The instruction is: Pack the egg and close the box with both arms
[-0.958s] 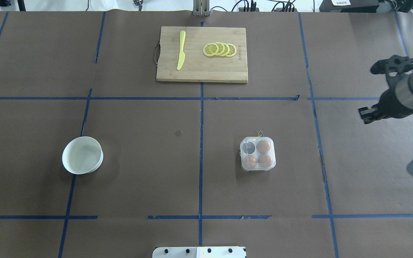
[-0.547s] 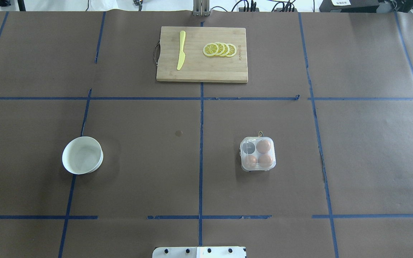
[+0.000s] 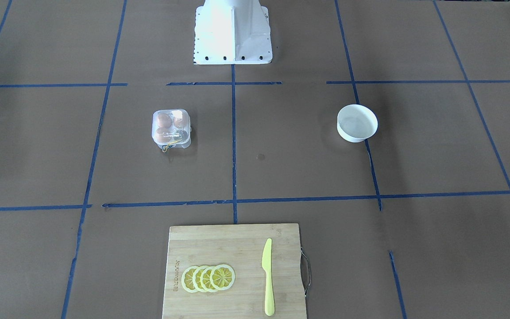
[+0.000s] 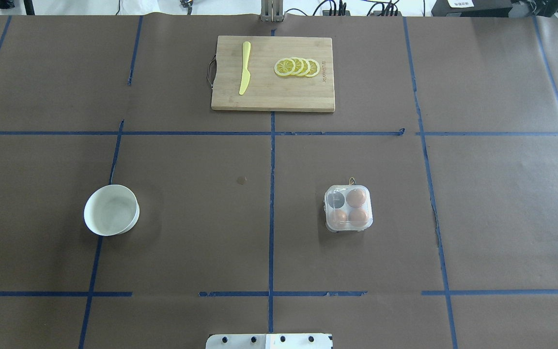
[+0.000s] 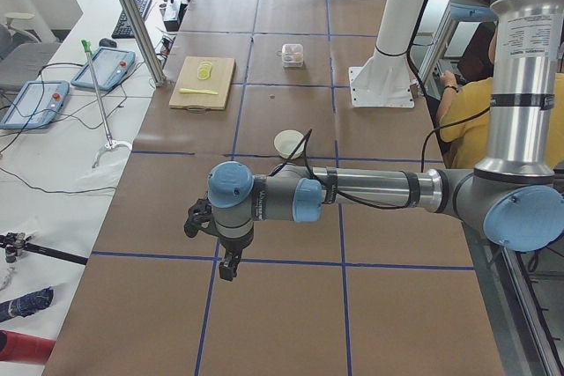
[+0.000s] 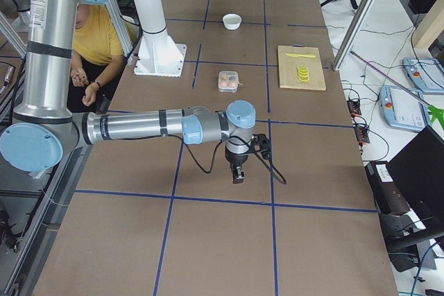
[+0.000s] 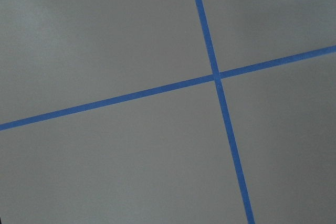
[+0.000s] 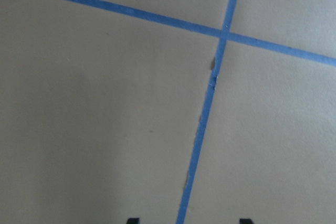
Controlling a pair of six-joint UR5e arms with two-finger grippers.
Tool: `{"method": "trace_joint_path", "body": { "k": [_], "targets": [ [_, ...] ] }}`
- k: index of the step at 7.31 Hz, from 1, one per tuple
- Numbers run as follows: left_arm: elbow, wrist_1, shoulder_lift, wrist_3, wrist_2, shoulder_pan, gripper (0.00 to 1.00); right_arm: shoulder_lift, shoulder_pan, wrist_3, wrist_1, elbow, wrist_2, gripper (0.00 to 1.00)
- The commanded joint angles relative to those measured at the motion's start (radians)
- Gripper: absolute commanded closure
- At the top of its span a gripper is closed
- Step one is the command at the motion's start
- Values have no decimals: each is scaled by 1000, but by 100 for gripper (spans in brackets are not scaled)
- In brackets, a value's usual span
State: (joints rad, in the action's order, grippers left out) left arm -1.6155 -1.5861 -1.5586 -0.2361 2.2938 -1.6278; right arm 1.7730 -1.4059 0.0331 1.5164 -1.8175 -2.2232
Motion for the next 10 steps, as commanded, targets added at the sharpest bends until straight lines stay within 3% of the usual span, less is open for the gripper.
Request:
{"method": "trace_joint_path", "body": {
  "k": [1, 6, 8, 10],
  "targets": [
    [-1, 0, 0, 6, -1, 0, 0, 51, -76, -1, -4, 29, -4, 0],
    [2, 2, 0, 6, -2, 0, 0, 19, -90, 14, 17, 58, -22, 0],
    [0, 2, 0, 8, -2, 0, 0, -44, -134, 7, 132, 55, -53, 0],
    [-4, 11, 0, 8, -2, 0, 0, -35, -133, 11, 128, 55, -49, 0]
  ]
}}
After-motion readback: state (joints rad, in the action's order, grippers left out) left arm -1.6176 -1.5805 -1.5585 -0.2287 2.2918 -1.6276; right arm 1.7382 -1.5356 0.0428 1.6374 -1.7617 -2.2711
